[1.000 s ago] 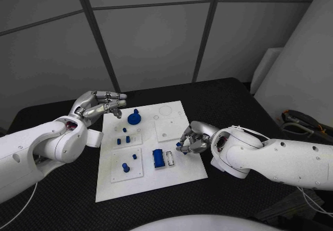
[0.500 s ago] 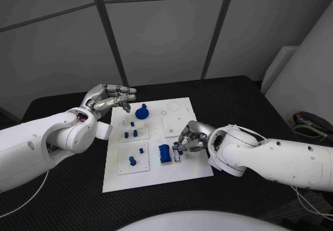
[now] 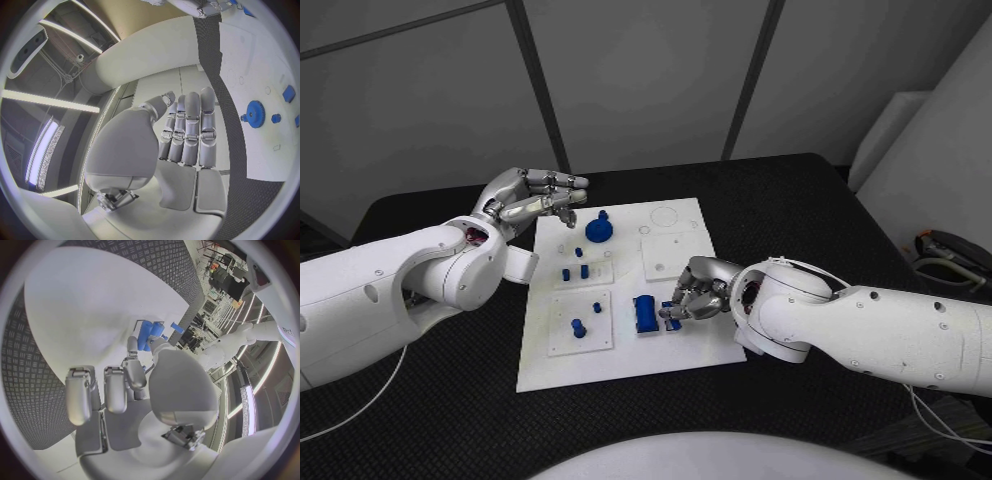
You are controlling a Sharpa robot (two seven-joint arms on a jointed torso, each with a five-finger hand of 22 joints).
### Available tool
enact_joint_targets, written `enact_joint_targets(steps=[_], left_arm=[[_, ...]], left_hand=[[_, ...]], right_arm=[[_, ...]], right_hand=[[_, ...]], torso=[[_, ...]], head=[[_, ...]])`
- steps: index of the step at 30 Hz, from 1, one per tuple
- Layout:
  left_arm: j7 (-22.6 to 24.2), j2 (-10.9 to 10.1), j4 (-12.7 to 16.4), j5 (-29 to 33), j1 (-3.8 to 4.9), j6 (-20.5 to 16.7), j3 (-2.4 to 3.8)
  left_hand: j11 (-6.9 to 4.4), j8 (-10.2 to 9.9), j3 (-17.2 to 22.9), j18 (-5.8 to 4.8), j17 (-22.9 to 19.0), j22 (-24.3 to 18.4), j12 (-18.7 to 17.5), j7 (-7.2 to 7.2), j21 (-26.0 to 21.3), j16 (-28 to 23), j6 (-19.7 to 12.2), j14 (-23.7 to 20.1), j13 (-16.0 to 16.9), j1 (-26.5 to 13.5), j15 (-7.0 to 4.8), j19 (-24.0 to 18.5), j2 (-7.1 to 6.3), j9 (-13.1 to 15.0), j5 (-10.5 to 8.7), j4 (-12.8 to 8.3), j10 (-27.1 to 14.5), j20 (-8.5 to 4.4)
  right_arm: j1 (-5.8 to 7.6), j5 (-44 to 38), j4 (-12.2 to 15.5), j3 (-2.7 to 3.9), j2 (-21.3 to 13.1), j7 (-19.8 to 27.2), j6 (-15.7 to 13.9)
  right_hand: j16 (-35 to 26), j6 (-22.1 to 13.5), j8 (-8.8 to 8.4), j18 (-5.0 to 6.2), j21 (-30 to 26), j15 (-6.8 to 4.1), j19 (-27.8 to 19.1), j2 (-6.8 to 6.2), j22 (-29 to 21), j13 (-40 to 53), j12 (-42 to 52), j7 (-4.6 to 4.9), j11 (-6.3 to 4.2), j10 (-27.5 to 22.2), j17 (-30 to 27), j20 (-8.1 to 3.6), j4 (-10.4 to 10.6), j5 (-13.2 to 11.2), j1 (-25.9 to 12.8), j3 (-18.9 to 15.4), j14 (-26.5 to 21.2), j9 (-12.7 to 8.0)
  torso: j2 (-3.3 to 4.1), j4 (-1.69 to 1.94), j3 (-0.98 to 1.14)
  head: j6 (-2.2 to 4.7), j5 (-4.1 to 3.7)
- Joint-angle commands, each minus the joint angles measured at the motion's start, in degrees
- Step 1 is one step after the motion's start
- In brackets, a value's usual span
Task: Assemble the parts on the task board
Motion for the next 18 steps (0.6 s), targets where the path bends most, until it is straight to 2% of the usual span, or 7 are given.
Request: enact_joint_targets(steps=[1, 10, 18], left_arm=[[0.25, -0.06, 0.17, 0.09, 0.09, 0.56, 0.04], [0.24, -0.14, 0.16, 0.09, 0.09, 0.53, 0.04], [0.23, -0.19, 0.18, 0.09, 0.09, 0.53, 0.04]], left_hand=[[0.04, 0.27, -0.22, -1.00, -0.01, -0.05, 0.18, 0.06, -0.26, 0.32, -0.38, -0.29, 0.06, 0.06, -0.03, -0.17, 0.45, -0.03, 0.16, -0.08, -0.27, 0.09], [0.04, 0.27, -0.22, -1.00, -0.01, -0.05, 0.18, 0.06, -0.26, 0.32, -0.38, -0.29, 0.06, 0.06, -0.03, -0.17, 0.45, -0.03, 0.16, -0.08, -0.27, 0.09], [0.04, 0.27, -0.22, -1.00, -0.01, -0.05, 0.18, 0.06, -0.26, 0.32, -0.38, -0.29, 0.06, 0.06, -0.03, -0.17, 0.45, -0.03, 0.16, -0.08, -0.27, 0.09]], right_arm=[[-0.01, -2.14, -0.10, -0.06, 0.04, -1.77, 2.04], [-0.03, -4.33, 0.28, -0.07, -0.22, -2.66, 0.16], [-0.04, -4.79, 0.32, -0.07, -0.22, -2.66, -0.18]], right_hand=[[0.22, 0.00, -0.13, -0.58, 0.23, -0.46, 5.15, -0.14, 14.33, 0.54, 0.40, 0.06, 0.04, 0.51, 8.55, -0.45, 0.00, -0.17, -0.64, -0.26, 4.59, -0.16], [0.27, 0.11, -0.01, -0.61, 0.34, -0.48, 5.25, -0.01, 14.43, 0.96, 1.01, -0.01, -0.01, 0.74, 8.62, -0.46, 0.04, -0.20, -0.70, -0.39, 4.60, -0.10], [0.31, 0.26, 0.23, -0.64, 0.43, -0.55, 5.32, 0.23, 14.50, 1.40, 1.60, -0.10, -0.09, 1.00, 8.66, -0.52, 0.31, -0.22, -1.09, -0.81, 4.61, 0.02]], torso=[[-0.03, 0.00, 0.04], [0.01, -0.10, 0.07], [-0.01, 0.00, 0.03]], head=[[-0.14, -0.01], [-0.22, -0.02], [-0.29, -0.07]])
